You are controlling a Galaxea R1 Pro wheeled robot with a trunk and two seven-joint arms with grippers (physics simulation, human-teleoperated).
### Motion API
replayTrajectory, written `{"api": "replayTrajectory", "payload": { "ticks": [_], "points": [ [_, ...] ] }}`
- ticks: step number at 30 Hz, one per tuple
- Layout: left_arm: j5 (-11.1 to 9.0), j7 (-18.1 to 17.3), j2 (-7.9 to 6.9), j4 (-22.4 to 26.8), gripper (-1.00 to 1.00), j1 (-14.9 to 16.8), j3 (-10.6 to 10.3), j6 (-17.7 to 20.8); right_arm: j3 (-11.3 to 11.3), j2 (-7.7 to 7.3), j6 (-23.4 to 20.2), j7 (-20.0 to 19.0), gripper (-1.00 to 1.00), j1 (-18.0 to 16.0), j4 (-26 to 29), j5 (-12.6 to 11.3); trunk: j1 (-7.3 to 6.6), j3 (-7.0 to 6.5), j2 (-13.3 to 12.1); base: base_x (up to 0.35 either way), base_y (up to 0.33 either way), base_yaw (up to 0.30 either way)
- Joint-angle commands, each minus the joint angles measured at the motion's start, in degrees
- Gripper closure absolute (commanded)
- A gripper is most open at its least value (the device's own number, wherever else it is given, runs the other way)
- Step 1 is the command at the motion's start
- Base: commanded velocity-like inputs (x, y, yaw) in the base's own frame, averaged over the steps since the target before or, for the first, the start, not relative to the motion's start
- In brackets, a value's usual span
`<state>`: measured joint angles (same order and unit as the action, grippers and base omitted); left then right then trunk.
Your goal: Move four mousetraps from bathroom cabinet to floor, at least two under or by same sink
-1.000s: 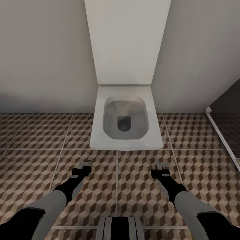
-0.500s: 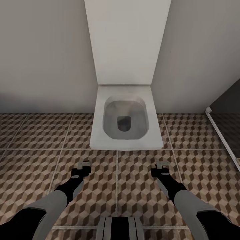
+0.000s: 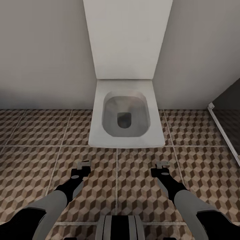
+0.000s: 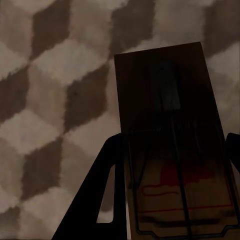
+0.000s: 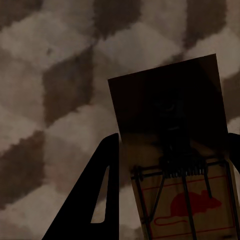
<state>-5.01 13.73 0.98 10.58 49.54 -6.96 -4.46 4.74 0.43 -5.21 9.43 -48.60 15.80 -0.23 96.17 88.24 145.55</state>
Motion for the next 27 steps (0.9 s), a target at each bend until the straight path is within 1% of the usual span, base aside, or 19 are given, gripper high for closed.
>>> {"api": "replayTrajectory", "payload": {
  "ticks": [1, 11, 18, 27],
  "points": [
    [-0.5, 0.4, -0.01, -0.1, 1.0, 0.0, -0.5, -0.2, 0.4, -0.05, -0.4, 0.2, 1.0, 0.0, 0.1, -0.2, -0.01, 0.03, 0.0, 0.0, 0.0, 0.0],
    [-0.5, 0.4, -0.01, 0.0, 1.0, 0.0, -0.5, -0.2, 0.4, -0.01, -0.4, 0.2, 1.0, 0.0, 0.1, -0.1, -0.01, 0.03, 0.0, 0.0, 0.0, 0.0],
    [-0.7, 0.4, -0.01, 0.0, 1.0, 0.0, -0.5, -0.2, 0.4, 0.0, -0.4, 0.2, 1.0, 0.0, 0.1, -0.2, 0.17, 1.58, 0.1, 0.0, 0.0, 0.0],
    [-0.8, 0.4, -0.01, 0.2, 1.0, 0.0, -0.5, -0.2, 0.4, 0.01, -0.1, 0.2, 1.0, 0.0, 0.1, -0.1, 0.17, 1.58, 0.1, 0.0, 0.0, 0.0]
  ]
}}
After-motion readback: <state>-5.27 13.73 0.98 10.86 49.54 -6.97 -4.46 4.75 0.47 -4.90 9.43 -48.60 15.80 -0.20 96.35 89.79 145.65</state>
